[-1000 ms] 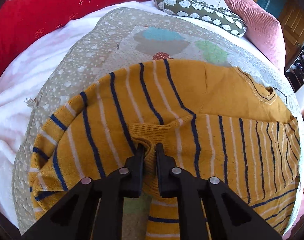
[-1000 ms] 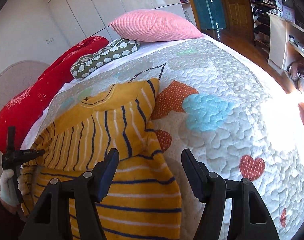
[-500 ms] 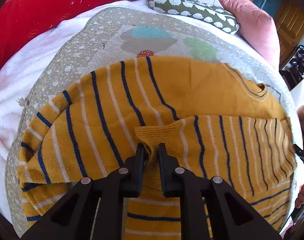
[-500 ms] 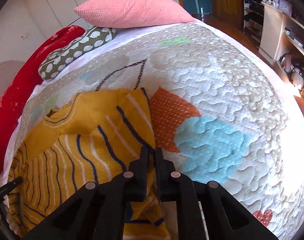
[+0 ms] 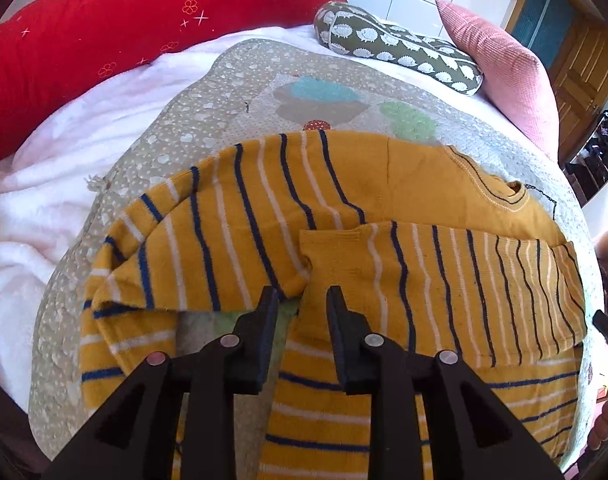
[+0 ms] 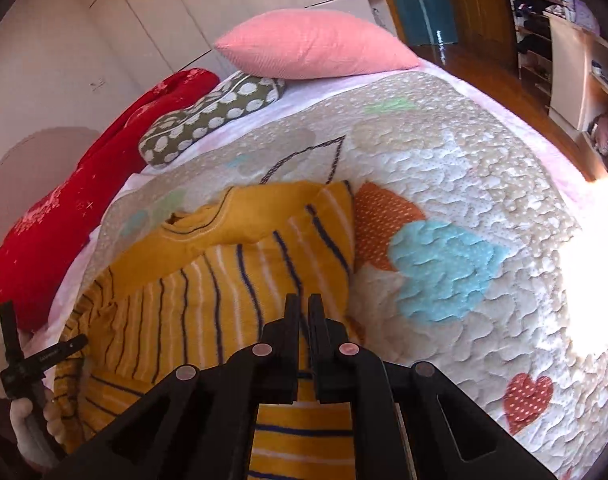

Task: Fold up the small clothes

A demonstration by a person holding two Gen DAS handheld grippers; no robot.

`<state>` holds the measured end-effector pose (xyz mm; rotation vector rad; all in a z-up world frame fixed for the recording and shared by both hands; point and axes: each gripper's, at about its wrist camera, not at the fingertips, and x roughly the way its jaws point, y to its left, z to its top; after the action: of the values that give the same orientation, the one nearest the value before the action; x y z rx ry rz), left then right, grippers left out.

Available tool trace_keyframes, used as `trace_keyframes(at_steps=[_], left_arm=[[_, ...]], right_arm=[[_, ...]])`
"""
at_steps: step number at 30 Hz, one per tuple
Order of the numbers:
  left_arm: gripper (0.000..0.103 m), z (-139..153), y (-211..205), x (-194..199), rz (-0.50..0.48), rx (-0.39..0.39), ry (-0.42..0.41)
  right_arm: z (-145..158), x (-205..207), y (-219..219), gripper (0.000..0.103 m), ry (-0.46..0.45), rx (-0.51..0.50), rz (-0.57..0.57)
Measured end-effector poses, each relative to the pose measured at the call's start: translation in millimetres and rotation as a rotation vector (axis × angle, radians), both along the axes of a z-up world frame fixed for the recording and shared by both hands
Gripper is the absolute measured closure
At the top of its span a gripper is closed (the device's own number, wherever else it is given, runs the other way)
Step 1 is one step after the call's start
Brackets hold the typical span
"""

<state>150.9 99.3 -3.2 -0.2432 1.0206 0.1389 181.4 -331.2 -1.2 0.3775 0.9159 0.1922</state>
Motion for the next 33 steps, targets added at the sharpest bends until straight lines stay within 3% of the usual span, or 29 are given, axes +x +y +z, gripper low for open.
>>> trace_keyframes(at_steps=[2, 3, 5, 6, 11, 19, 24, 30, 33], left_arm=[[0.07, 8, -1, -23, 0.003, -0.002, -0.024], [0.065, 11, 0, -35, 0.007, -0.005, -0.036], [0.058, 18, 8, -60, 0.03, -0.015, -0.059], [0.056, 20, 13, -72, 0.047, -0.018, -0.068], [0.054, 27, 52, -123, 0.161, 0.001, -0.103], [0.051, 5, 106, -161, 0.324, -0.077, -0.092], [0.051, -5, 123, -184, 0.371, -0.136, -0.093], [0.05, -1, 143, -209, 0.402, -0.121, -0.122], [0.048, 3, 150, -220, 0.405, -0.14, -0.141]], right_arm=[[-19, 0, 21, 0.075, 0.057, 0.017, 0.091], [-31, 1, 28, 0.071, 0.085, -0.005, 0.109], [-51, 0, 35, 0.071, 0.078, -0.071, 0.125], [-49, -7, 35, 0.071, 0.032, -0.084, 0.125], [-28, -26, 35, 0.074, 0.051, -0.211, 0.015], [9, -75, 59, 0.072, -0.106, -0.195, 0.097], [20, -92, 125, 0.072, -0.098, -0.142, 0.299], [34, -148, 260, 0.072, -0.17, -0.125, 0.749], [22, -170, 322, 0.072, -0.162, -0.131, 0.903]])
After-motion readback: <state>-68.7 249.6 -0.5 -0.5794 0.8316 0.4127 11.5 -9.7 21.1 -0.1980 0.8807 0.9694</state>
